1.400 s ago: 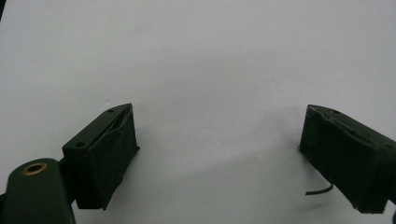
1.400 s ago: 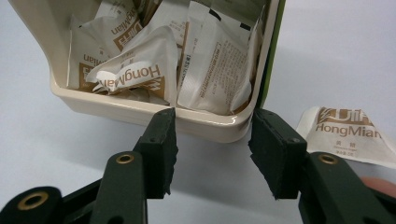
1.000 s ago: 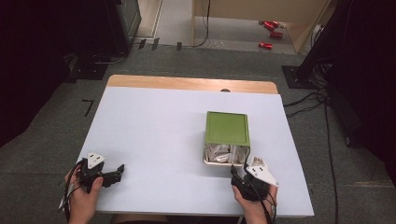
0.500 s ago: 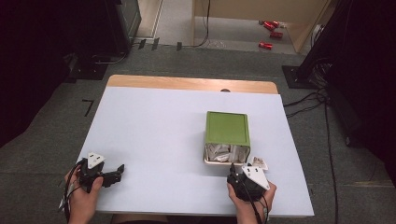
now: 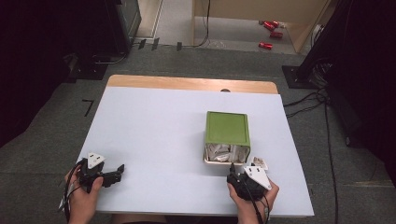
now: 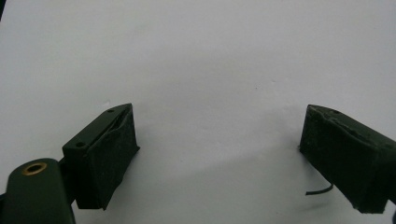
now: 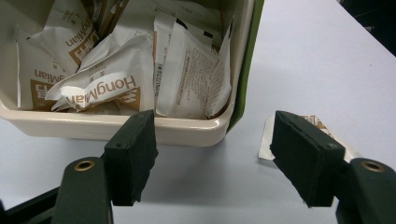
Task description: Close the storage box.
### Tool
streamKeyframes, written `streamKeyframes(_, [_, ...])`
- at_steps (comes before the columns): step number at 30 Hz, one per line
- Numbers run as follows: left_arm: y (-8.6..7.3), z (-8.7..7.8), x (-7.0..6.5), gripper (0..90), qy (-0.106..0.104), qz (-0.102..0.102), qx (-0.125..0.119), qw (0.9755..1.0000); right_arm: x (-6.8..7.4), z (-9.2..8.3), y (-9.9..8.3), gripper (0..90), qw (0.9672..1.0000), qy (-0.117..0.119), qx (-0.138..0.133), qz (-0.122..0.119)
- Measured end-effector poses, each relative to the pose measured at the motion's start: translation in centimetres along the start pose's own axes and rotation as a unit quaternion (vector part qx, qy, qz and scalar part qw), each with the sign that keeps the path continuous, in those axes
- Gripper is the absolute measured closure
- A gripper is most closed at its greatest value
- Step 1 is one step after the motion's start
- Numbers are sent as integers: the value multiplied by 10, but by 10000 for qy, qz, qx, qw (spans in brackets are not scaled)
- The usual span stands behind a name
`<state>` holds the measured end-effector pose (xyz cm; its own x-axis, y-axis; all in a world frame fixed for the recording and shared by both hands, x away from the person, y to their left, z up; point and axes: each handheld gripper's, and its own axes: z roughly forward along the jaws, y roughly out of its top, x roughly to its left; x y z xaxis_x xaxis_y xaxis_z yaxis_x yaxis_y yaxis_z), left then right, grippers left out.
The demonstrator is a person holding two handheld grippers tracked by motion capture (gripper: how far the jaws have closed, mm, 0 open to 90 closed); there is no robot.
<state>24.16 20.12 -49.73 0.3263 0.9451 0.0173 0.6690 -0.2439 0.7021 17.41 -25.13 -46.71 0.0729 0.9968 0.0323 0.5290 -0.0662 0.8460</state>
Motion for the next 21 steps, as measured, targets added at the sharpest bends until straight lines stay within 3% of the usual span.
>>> streamKeyframes(4, [0, 0, 0, 112, -1, 2, -1, 10000, -4, 1, 0, 325, 9998, 207, 1, -19])
streamKeyframes(10, [0, 0, 0, 112, -2, 1, -3, 10000, -13, -2, 3, 236, 9965, 828, -41, -65])
streamKeyframes(14, [0, 0, 0, 112, -3, 0, -5, 10000, -21, -8, 7, 179, 9947, 1012, -122, -132])
streamKeyframes(18, [0, 0, 0, 112, -3, -1, -6, 10000, -32, -14, 13, 127, 9924, 1160, -174, -364])
streamKeyframes(21, [0, 0, 0, 112, -2, -1, -5, 10000, -47, -19, 19, 100, 9905, 1327, -257, -240])
